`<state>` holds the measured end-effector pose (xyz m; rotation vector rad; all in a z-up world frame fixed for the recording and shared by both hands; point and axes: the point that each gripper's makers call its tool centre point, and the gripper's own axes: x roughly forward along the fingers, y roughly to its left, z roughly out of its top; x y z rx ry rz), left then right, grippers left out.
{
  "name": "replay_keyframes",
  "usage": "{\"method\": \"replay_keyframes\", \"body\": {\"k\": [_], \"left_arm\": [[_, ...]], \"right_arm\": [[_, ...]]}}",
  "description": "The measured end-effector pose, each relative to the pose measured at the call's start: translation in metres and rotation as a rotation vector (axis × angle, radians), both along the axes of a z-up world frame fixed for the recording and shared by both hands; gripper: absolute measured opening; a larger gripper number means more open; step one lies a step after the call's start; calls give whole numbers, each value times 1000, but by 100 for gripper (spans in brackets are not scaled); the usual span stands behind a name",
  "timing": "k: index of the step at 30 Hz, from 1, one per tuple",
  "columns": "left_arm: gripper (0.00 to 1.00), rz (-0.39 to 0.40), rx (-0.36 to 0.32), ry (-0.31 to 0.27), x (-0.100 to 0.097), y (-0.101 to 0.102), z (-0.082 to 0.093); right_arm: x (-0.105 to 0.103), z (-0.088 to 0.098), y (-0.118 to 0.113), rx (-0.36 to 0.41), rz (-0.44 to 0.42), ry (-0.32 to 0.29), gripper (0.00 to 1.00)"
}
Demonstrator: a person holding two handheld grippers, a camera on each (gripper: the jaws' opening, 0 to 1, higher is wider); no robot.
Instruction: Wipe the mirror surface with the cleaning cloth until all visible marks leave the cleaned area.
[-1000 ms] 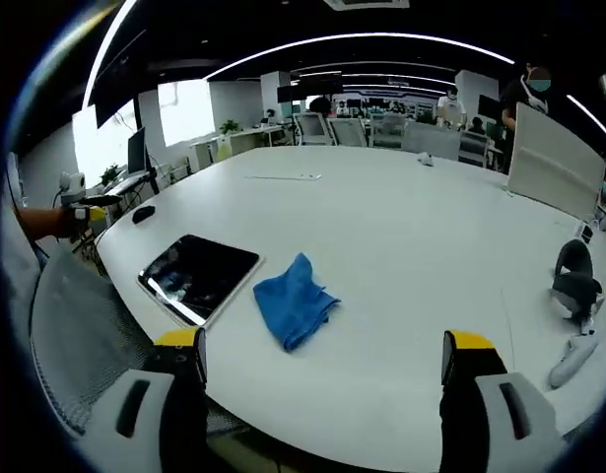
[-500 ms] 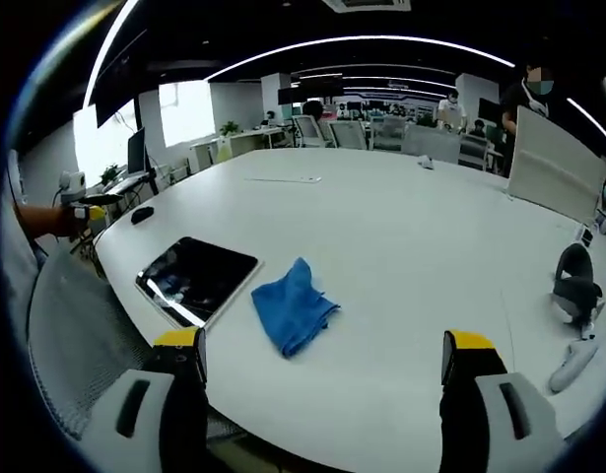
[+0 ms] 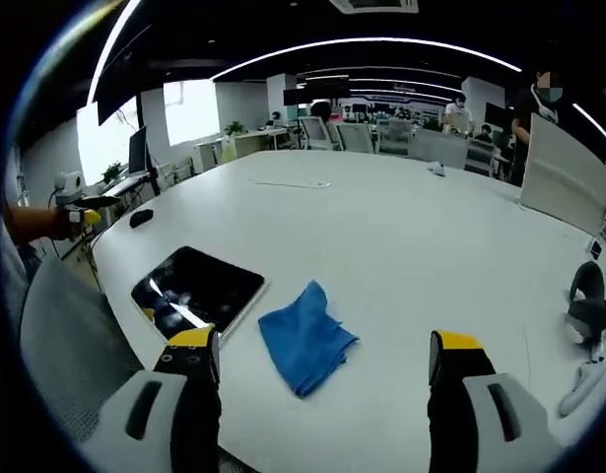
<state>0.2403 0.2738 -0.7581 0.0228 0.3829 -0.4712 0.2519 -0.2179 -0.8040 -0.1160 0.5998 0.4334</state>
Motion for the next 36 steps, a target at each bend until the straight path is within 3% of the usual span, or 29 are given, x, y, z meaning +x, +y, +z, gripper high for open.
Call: {"method": "replay_keyframes", "body": {"k": [5,8,10,11,14,18,23,26,29,34,36], "left_arm": [[99,-12,-2,5,-2,-5,-3],[99,-14,0,10,-5,-7,-3],[99,-14,1,8,-7,-8,-3],[99,-12,-1,8,-7,-8,-2],[99,-1,-1,4,-9,-5,-1],[99,16,-4,-1,-12,-3,3],[99,29,-4,7,-16,-3,2],[99,29,-3,8,-16,-2,2],[99,26,0,8,-15,-2,1],[99,23,-1,8,-14,-4,1],[99,18,1,9,-14,-5,0]], "right_arm": [[23,-27,24,-47,63,48,62],[33,-45,33,-66,53,76,43],[41,-59,25,-159,31,72,27],[39,-63,29,-144,33,89,24],[38,-70,31,-119,19,110,23],[31,-72,30,-134,19,117,14],[29,-81,18,-194,8,134,10],[28,-82,1,-233,-41,154,2],[25,-83,-2,-164,-76,175,4],[27,-84,-2,-166,-87,180,0],[26,-84,-2,-114,-136,211,0]]}}
